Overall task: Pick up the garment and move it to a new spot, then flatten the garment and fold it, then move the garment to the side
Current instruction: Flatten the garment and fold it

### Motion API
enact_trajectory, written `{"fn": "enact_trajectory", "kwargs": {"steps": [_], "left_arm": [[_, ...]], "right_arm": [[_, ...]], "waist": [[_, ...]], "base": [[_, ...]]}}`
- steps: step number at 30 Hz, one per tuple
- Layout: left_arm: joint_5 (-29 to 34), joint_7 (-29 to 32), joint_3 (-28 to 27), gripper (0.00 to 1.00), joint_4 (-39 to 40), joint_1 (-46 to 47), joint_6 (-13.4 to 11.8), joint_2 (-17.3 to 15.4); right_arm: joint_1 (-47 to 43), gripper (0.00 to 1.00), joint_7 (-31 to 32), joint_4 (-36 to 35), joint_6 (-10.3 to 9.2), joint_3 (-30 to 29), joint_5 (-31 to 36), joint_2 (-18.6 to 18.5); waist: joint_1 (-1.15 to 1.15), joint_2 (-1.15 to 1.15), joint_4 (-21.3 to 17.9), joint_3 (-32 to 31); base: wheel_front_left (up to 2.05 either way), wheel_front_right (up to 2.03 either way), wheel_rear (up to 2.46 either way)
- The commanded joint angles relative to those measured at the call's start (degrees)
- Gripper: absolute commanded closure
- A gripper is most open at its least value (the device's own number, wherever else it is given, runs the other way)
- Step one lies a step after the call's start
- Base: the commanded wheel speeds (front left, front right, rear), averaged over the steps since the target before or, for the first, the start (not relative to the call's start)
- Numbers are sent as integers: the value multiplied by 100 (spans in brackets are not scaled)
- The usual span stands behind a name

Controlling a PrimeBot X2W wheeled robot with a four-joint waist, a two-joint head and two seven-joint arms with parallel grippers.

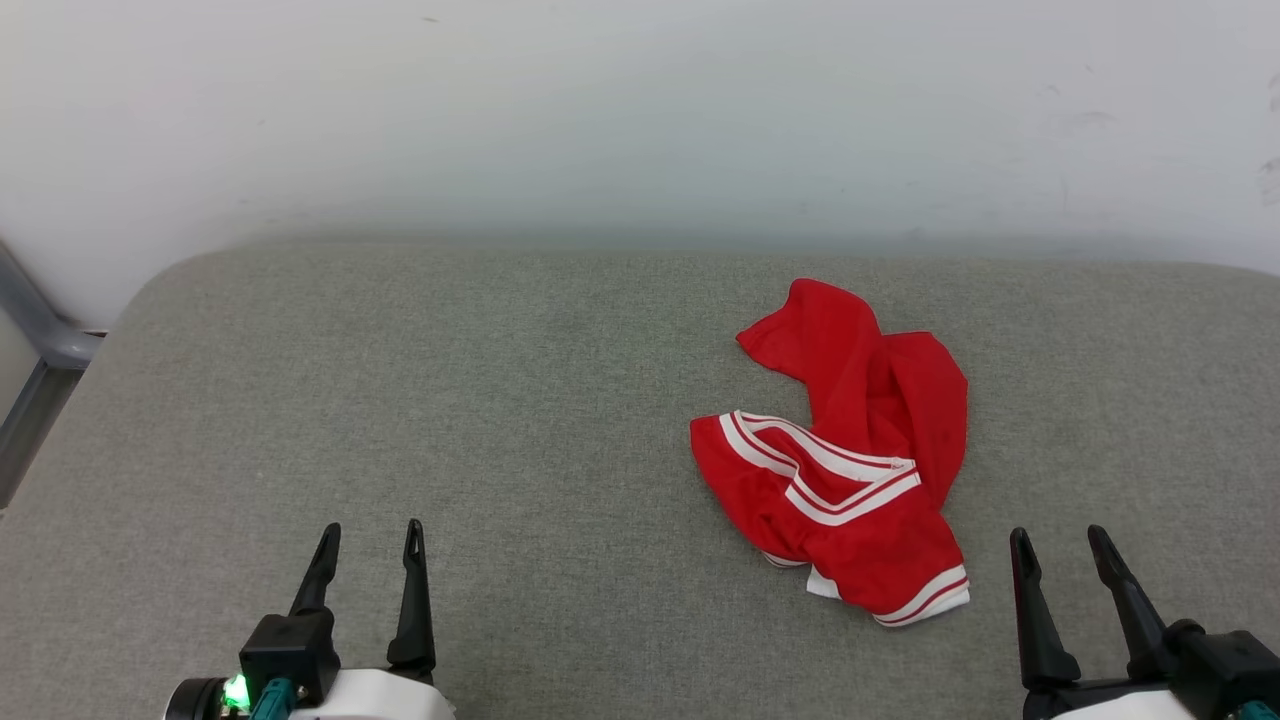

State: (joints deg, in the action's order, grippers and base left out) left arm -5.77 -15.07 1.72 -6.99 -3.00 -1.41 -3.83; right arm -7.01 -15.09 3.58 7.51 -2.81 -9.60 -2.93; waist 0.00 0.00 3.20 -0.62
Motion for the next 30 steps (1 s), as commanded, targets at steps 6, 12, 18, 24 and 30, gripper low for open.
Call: {"fn": "enact_trajectory", "kwargs": {"steps": [6,12,18,24,30], "left_arm": [[58,-15,-27,0,-23,49,55,30],[60,-15,-35,0,-39,92,74,57],[80,-15,-23,0,-39,183,90,75],[78,-15,-15,0,-22,256,87,83],[62,-15,37,0,-18,370,75,92]], "right_arm": [[311,0,-12,-107,-4,-74,200,9],[928,0,-12,-348,-4,-82,336,-333],[1603,0,-12,-195,-4,395,-8,-1159],[2269,0,482,236,-4,1703,-697,-2344],[2851,0,2028,48,-5,3209,-1908,-3510]], "waist": [[0,0,22,21],[0,0,27,92],[0,0,63,223],[0,0,65,353],[0,0,92,492]], "base": [[0,0,0],[0,0,0],[0,0,0],[0,0,0],[0,0,0]]}}
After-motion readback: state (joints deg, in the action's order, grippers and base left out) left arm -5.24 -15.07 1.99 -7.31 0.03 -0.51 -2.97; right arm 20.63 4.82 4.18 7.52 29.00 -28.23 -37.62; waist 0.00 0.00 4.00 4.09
